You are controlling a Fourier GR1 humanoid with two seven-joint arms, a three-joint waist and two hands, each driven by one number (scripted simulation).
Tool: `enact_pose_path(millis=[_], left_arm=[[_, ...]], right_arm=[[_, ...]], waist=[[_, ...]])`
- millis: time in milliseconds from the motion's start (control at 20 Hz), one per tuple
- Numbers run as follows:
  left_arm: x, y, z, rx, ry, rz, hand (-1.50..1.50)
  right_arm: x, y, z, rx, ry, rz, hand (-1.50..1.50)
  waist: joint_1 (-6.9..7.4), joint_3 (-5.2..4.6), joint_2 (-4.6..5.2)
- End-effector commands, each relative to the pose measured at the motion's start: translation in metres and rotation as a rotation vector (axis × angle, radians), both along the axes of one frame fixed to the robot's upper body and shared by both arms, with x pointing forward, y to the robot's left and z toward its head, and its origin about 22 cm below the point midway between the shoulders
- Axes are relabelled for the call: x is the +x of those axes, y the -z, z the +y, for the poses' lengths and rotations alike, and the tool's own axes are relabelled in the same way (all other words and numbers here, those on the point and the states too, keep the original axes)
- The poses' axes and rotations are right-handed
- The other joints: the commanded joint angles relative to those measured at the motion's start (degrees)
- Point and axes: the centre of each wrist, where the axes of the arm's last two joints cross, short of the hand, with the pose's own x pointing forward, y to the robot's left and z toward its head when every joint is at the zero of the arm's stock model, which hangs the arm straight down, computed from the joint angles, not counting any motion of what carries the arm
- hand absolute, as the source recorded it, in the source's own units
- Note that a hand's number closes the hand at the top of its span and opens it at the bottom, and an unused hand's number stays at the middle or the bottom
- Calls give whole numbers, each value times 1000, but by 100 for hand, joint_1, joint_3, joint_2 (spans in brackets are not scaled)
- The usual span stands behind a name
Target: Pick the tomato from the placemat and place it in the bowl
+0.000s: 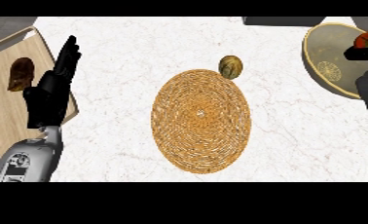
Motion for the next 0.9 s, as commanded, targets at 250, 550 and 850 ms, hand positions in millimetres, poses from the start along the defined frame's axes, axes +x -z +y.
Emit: enact_pose_path(millis=[250, 550, 850], left_arm=[[4, -7, -6, -14, 9, -10, 0], [-1, -6, -5, 1, 13, -14, 0], [-17, 4, 1, 4, -3, -3, 0]], right_arm=[[-22, 32, -24, 220, -80, -114, -150], [-29, 24, -43, 221, -161, -252, -150], [-34, 10, -61, 281, -171, -373, -150]], waist=[[59, 31, 44], [68, 19, 16], [-51, -4, -59]])
